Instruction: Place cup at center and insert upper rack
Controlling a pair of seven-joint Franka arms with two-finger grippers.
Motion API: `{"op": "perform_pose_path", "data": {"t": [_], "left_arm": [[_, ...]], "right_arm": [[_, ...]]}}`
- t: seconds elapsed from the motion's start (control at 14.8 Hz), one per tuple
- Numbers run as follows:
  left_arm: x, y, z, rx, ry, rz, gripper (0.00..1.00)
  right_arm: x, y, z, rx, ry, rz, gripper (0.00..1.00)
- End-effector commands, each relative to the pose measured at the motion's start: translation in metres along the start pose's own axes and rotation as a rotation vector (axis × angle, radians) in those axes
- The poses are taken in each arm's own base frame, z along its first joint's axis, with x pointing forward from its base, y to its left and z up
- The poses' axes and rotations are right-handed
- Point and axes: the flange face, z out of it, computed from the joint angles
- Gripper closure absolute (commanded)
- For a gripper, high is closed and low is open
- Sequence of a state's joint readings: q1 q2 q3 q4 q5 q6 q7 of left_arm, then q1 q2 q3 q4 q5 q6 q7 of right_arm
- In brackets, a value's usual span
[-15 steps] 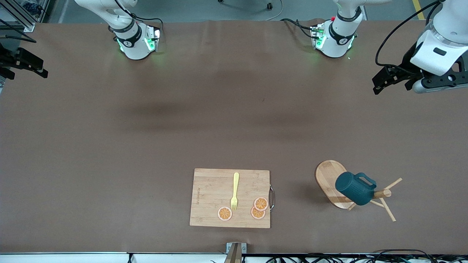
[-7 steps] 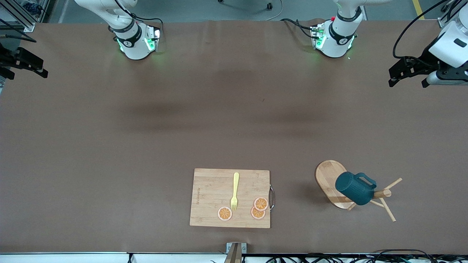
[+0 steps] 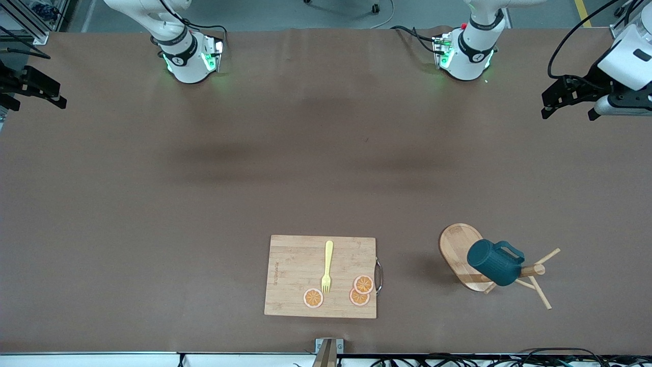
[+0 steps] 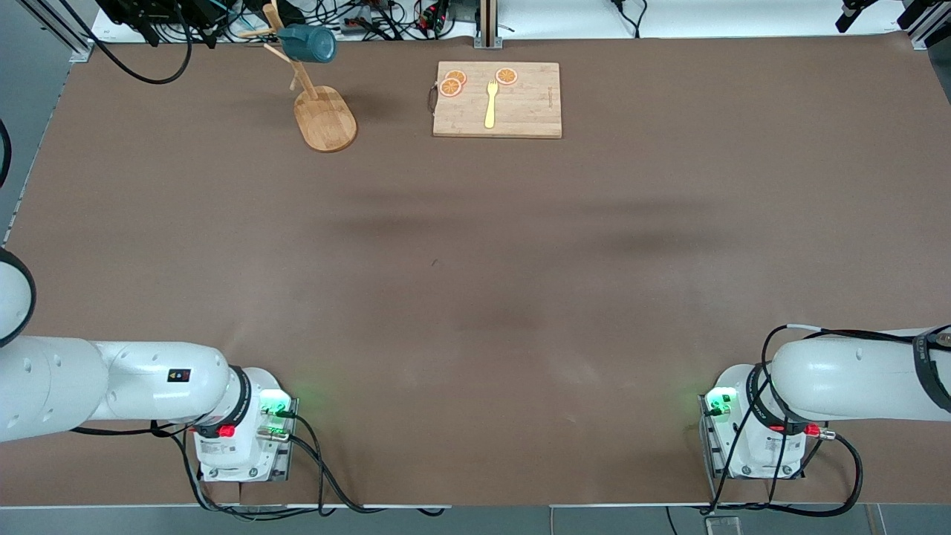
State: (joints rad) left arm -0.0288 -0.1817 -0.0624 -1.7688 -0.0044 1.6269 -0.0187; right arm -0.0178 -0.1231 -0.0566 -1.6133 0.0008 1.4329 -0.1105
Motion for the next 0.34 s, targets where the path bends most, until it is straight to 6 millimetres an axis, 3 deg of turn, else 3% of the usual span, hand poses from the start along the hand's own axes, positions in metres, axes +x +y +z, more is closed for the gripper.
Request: {"op": "perform_pose_path", "data": {"t": [0.0,0.27], "left_arm": [[0.002,0.0012,-0.0081,-0.003,-0.014,0.008,0.0],[0.0009,0.0016,-0.0084,-0.007,-0.018,0.009,0.0]], "right_arm": [[-0.0078,-0.0026,-0.0065,0.002,0.015,-0.003,0.0],[-0.008,-0.0026,-0.0064,0.002,0.013,-0.003,0.0]]}}
